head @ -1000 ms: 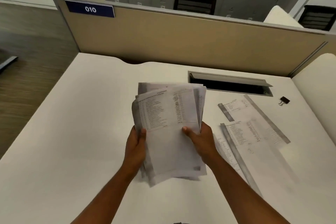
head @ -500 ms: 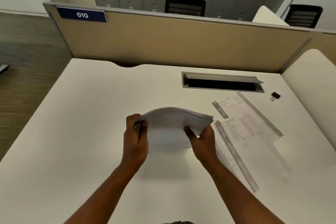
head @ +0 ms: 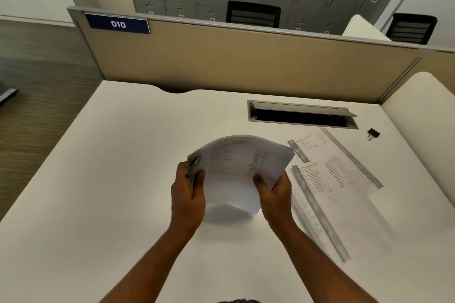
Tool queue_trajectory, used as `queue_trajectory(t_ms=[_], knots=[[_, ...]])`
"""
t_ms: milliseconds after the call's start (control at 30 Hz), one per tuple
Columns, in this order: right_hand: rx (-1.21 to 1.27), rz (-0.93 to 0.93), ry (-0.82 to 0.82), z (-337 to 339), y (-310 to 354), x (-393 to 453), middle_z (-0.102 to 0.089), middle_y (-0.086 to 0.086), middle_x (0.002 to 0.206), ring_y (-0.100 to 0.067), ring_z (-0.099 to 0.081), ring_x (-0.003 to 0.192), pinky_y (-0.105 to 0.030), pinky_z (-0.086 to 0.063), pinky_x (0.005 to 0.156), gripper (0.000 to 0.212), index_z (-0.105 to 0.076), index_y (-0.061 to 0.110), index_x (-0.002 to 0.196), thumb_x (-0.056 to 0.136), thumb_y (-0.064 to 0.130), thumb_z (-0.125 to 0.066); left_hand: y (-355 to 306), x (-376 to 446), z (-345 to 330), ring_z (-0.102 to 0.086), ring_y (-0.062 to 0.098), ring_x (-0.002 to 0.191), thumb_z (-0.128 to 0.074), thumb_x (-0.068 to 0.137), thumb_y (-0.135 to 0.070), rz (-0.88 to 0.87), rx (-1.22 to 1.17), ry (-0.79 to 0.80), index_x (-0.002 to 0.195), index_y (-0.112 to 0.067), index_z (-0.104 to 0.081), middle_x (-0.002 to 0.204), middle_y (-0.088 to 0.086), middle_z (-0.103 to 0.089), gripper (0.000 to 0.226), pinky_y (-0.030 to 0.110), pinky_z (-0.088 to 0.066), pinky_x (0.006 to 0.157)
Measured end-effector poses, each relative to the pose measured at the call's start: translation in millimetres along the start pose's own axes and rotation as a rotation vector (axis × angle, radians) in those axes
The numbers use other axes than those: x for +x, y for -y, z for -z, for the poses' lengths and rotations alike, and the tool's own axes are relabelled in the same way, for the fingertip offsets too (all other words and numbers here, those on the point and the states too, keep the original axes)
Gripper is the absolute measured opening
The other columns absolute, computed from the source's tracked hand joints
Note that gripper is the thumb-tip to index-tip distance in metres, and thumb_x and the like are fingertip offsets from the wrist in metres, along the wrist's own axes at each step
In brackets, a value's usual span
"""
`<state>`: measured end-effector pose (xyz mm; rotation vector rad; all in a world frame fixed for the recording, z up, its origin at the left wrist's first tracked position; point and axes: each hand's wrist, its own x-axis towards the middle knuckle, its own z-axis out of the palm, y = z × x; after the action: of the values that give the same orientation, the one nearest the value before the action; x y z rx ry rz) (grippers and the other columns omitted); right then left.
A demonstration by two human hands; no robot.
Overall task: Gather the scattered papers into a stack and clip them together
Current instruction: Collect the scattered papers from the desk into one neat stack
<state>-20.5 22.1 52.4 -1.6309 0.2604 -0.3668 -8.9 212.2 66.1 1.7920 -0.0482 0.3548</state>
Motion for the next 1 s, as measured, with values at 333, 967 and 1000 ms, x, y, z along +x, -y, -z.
queue_trajectory(t_ms=[333,967,1000], knots=[[-0.040,-0.008,0.083,-2,0,-1,-0.076,0.007,0.104,-0.010,-0.071,0.099,-0.035,-0.061,0.085,0.040,-0.070,0.033,0.106,0.079,0.006,-0.083,1,1,7,-0.058,-0.003,0.095,-0.048,0.095,-0.022,0.004,-0.052,-0.026,0.115,-0.020,-0.046,0.100,-0.027,-0.058,0.020,0.007,-0.045,0.076],[0.010,-0.159,0.025,0,-8,-1,-0.077,-0.008,0.085,-0.022,-0.070,0.079,-0.047,-0.057,0.073,0.009,-0.075,0.014,0.089,0.083,0.012,-0.081,19,-2,8,-0.055,0.002,0.113,-0.058,0.095,-0.012,0.114,-0.001,0.091,0.128,-0.025,-0.042,0.118,-0.018,-0.054,0.039,0.015,-0.049,0.088],[0.077,-0.187,-0.007,1,-7,0,-0.078,-0.007,0.087,-0.021,-0.070,0.081,-0.046,-0.056,0.075,0.011,-0.076,0.014,0.089,0.080,0.010,-0.083,18,-2,8,-0.052,0.001,0.119,-0.064,0.092,-0.015,0.132,-0.020,0.076,0.131,-0.024,-0.039,0.123,-0.019,-0.052,0.047,0.014,-0.046,0.092]])
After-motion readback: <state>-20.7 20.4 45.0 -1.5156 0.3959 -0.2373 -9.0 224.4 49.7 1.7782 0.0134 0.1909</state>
